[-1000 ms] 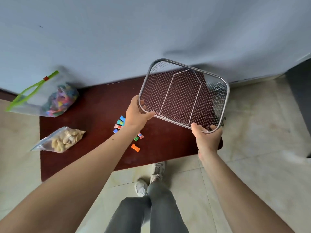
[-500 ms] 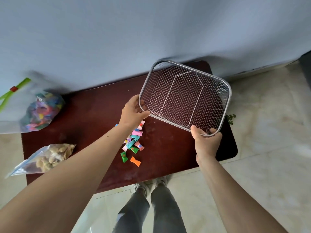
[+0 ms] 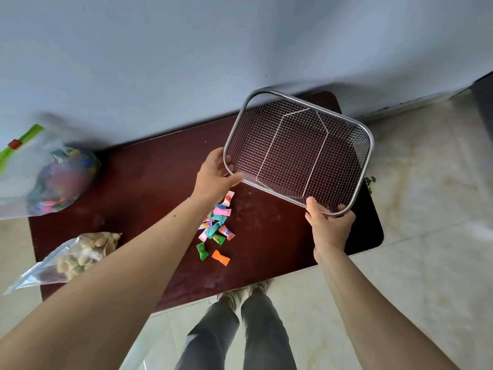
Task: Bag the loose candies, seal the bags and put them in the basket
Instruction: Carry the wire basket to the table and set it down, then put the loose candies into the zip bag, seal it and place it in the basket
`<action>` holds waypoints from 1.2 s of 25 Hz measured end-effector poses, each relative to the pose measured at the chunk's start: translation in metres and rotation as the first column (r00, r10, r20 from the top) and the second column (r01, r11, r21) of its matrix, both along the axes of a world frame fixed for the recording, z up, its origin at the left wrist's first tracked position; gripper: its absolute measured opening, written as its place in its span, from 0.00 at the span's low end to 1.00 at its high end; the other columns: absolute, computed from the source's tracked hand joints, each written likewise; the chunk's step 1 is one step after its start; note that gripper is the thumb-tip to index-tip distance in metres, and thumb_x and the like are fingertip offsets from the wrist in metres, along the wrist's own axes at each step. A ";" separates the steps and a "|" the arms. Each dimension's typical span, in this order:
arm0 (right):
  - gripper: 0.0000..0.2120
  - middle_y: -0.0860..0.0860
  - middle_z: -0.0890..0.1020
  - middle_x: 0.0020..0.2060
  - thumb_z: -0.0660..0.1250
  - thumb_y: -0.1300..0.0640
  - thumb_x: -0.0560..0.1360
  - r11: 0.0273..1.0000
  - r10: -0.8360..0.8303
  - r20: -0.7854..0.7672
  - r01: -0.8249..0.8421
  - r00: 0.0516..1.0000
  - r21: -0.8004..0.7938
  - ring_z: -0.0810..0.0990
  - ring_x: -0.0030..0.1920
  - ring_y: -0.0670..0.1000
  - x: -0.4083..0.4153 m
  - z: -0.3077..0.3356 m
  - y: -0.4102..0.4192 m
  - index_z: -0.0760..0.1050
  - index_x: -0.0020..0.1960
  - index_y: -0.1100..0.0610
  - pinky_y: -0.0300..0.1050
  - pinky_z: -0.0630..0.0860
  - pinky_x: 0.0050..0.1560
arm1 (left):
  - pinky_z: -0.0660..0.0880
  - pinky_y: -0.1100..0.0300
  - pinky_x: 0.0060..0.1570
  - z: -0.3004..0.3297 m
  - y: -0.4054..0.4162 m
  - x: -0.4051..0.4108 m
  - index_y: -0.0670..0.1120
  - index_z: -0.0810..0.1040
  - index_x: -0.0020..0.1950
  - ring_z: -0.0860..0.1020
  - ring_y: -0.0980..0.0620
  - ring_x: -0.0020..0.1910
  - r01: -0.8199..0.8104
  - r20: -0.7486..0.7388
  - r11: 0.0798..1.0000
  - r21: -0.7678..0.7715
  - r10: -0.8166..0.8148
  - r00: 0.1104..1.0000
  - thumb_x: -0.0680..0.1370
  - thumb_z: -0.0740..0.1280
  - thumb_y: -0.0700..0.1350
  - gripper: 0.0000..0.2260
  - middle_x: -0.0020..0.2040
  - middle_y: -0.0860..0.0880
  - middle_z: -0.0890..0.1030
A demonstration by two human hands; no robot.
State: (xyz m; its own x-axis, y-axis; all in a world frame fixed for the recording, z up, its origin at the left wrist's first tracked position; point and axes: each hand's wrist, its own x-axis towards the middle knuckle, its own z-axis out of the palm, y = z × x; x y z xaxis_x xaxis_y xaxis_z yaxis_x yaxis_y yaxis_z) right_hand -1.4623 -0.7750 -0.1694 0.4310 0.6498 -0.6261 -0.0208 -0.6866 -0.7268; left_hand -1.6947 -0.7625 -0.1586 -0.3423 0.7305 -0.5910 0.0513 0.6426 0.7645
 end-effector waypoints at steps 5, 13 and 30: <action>0.32 0.56 0.83 0.51 0.76 0.54 0.70 0.999 -0.034 -0.054 0.033 0.998 -0.027 0.85 0.44 0.47 -0.005 0.001 -0.011 0.62 0.68 0.56 0.51 0.82 0.52 | 0.73 0.45 0.66 0.006 -0.013 -0.011 0.44 0.60 0.76 0.75 0.46 0.67 -0.015 0.011 0.999 -0.031 0.015 1.000 0.72 0.74 0.37 0.37 0.70 0.44 0.74; 0.30 0.57 0.82 0.54 0.76 0.53 0.70 0.983 0.162 -0.042 -0.165 0.986 -0.085 0.84 0.46 0.48 -0.028 0.012 -0.050 0.65 0.65 0.57 0.53 0.82 0.54 | 0.70 0.47 0.70 0.022 -0.060 -0.044 0.46 0.62 0.75 0.72 0.48 0.70 -0.048 -0.070 0.999 -0.026 0.046 0.997 0.73 0.74 0.41 0.35 0.72 0.45 0.72; 0.23 0.49 0.81 0.53 0.78 0.54 0.67 0.749 0.663 -0.033 -0.660 0.748 0.064 0.83 0.50 0.43 -0.134 0.033 -0.084 0.71 0.56 0.51 0.39 0.80 0.50 | 0.69 0.55 0.68 0.035 -0.172 -0.082 0.47 0.68 0.72 0.74 0.55 0.67 -0.320 -0.062 0.947 -0.005 0.319 0.946 0.73 0.74 0.42 0.29 0.69 0.50 0.76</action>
